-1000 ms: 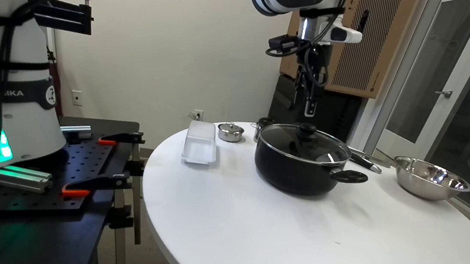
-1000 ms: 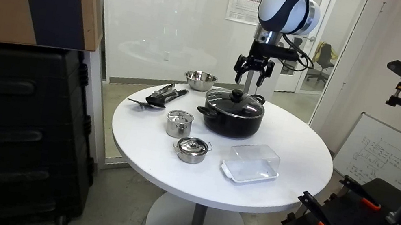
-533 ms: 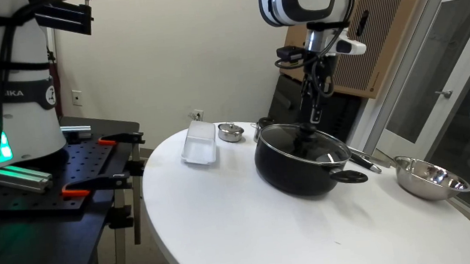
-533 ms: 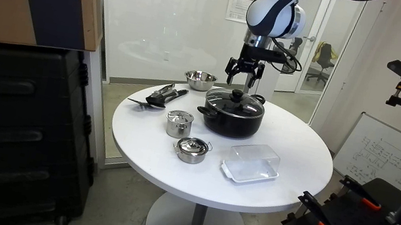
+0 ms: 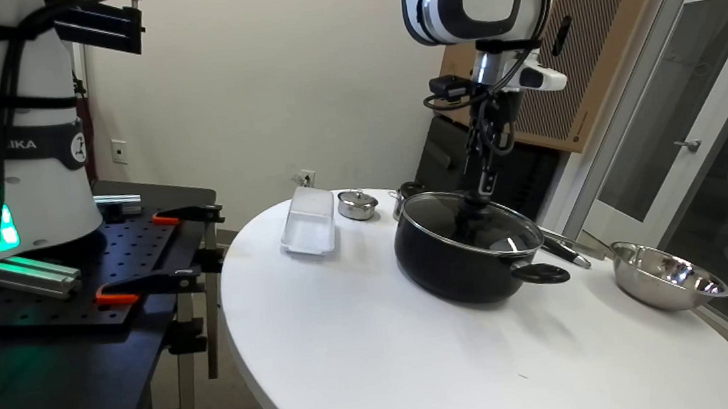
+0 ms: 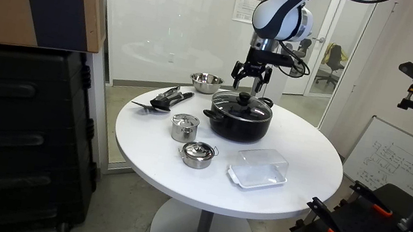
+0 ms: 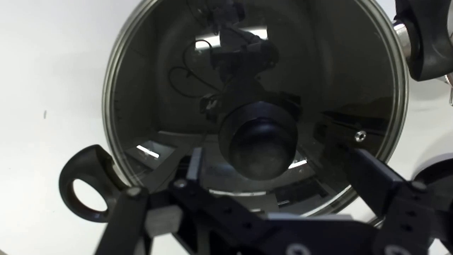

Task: Put the silver lid on the small pot, take the glass lid off the large pot, then put the silver lid from the smallest pot on the table

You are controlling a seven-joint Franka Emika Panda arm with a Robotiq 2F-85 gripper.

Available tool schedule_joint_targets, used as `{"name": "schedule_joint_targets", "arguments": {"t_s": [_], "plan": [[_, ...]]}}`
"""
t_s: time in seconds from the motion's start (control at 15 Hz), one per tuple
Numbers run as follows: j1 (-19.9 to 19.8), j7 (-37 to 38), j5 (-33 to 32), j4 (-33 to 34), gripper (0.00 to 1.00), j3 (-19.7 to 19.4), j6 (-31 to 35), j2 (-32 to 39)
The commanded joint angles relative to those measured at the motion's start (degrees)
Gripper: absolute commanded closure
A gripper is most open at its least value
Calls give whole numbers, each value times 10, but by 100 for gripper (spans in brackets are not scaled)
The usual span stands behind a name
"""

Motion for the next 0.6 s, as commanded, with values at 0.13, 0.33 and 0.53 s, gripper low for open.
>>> {"name": "schedule_joint_targets", "arguments": {"t_s": [0.13,0.33,0.53], "plan": [[6,18,4,8,0,-8,-21,3],[6,22,3,11,10,-10,-24,8],[6,23,4,12,14,-11,-28,12]]}}
